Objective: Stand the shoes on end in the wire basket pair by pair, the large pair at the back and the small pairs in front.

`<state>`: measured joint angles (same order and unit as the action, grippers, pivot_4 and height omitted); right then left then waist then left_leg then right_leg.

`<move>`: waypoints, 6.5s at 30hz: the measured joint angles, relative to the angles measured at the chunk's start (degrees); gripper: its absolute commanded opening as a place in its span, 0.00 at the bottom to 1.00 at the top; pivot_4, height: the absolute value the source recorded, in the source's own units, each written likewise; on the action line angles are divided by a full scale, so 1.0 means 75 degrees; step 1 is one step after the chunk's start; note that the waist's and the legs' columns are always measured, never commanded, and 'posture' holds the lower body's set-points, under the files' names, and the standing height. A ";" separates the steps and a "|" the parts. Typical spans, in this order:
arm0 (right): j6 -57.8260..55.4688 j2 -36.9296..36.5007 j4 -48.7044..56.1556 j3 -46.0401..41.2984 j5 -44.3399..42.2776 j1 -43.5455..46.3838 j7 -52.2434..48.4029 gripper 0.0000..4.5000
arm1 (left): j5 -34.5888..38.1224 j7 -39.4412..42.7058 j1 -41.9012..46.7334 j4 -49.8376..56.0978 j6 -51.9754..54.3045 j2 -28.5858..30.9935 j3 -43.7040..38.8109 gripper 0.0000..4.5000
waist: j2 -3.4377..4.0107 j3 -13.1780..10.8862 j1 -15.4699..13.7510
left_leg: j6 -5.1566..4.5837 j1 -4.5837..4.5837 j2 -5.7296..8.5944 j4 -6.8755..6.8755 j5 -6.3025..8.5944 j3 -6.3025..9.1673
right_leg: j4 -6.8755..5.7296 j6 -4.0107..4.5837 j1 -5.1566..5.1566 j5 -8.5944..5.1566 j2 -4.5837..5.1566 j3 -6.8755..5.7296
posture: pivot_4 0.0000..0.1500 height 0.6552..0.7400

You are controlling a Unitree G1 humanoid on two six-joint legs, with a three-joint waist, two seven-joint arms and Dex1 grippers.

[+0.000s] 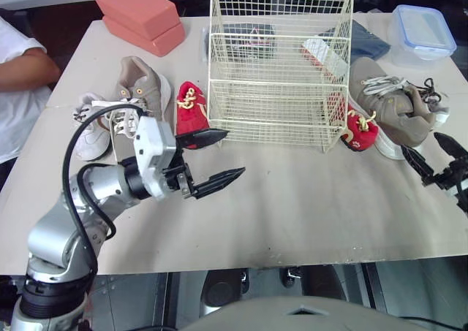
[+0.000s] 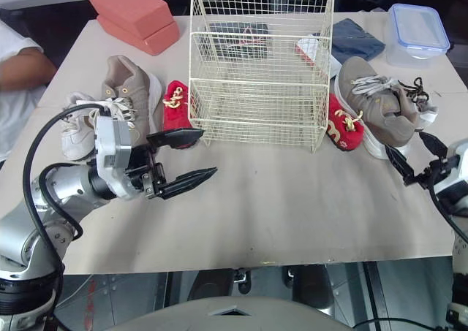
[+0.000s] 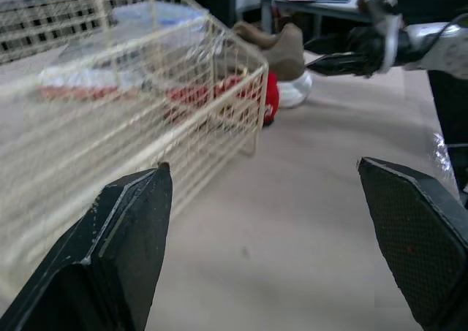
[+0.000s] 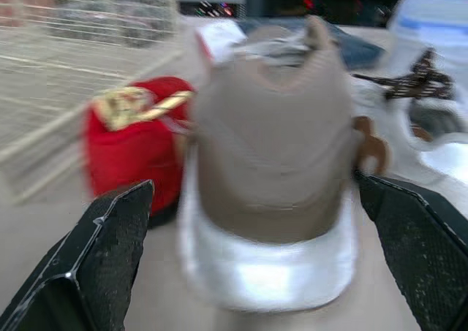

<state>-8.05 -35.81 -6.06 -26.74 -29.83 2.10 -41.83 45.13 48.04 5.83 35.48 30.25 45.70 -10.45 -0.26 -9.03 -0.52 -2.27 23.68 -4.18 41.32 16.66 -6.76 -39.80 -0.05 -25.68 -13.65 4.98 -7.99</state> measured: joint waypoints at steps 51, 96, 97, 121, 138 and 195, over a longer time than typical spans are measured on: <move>0.1884 -0.0654 0.2390 0.0822 0.0517 0.2596 -0.0727 0.01 | 0.0100 0.1620 0.2351 -0.1772 0.0242 0.0740 -0.0235 1.00 | -0.0001 -0.0084 -0.0023 | 0.0028 0.0010 -0.0002 -0.0001 -0.0018 -0.0003 | 0.0000 -0.0002 -0.0015 0.0001 -0.0007 0.0002 | 1.00 0.36; 0.8328 -0.1571 0.1045 0.4958 0.1637 0.6445 -0.5571 0.01 | -0.1280 0.4033 0.5044 -0.3308 0.0722 0.0813 0.2394 1.00 | -0.0083 -0.0171 -0.0030 | 0.0040 0.0015 -0.0004 0.0022 -0.0026 -0.0010 | -0.0012 0.0028 -0.0015 0.0019 -0.0004 -0.0028 | 1.00 0.36; 0.8374 -0.1558 0.1045 0.4958 0.1662 0.6446 -0.5568 0.01 | -0.1314 0.4050 0.5044 -0.3308 0.0727 0.0804 0.2404 1.00 | -0.0083 -0.0171 -0.0025 | 0.0040 0.0015 -0.0004 0.0022 -0.0026 -0.0010 | -0.0012 0.0028 -0.0015 0.0019 -0.0004 -0.0028 | 1.00 0.36; 0.9434 -0.1563 0.0927 0.4917 0.2080 0.6665 -0.4536 0.11 | -0.1257 0.4123 0.5331 -0.3469 0.1940 0.0483 0.2254 0.35 | -0.0081 -0.0173 -0.0029 | 0.0040 0.0023 -0.0008 0.0057 -0.0026 0.0000 | -0.0028 0.0028 -0.0012 0.0019 -0.0002 -0.0017 | 1.00 0.36; 0.7090 -0.1843 0.1021 0.3837 0.1544 0.5063 -0.2308 1.00 | -0.0527 0.2149 0.4783 -0.3623 0.2127 -0.1324 0.0837 0.32 | -0.0084 -0.0172 -0.0040 | 0.0039 0.0026 -0.0010 0.0084 -0.0026 0.0014 | -0.0044 0.0031 0.0003 0.0021 0.0006 -0.0017 | 1.00 0.36; -0.4210 0.0502 0.3884 0.2449 -0.5543 0.3947 0.3026 0.00 | 0.0573 0.1396 0.4225 -0.3473 0.1818 -0.2034 0.0484 0.98 | -0.0088 -0.0176 -0.0025 | 0.0035 0.0039 -0.0003 0.0053 -0.0024 0.0031 | -0.0017 0.0031 0.0002 0.0022 -0.0002 -0.0033 | 1.00 0.36</move>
<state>-39.62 -32.04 23.07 -8.37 -71.39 31.71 -19.14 49.43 58.51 37.52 9.43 43.89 30.44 -6.82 -0.92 -10.35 -0.71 -2.00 23.97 -4.20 41.72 16.48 -6.52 -39.93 0.18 -25.67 -13.49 4.97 -8.24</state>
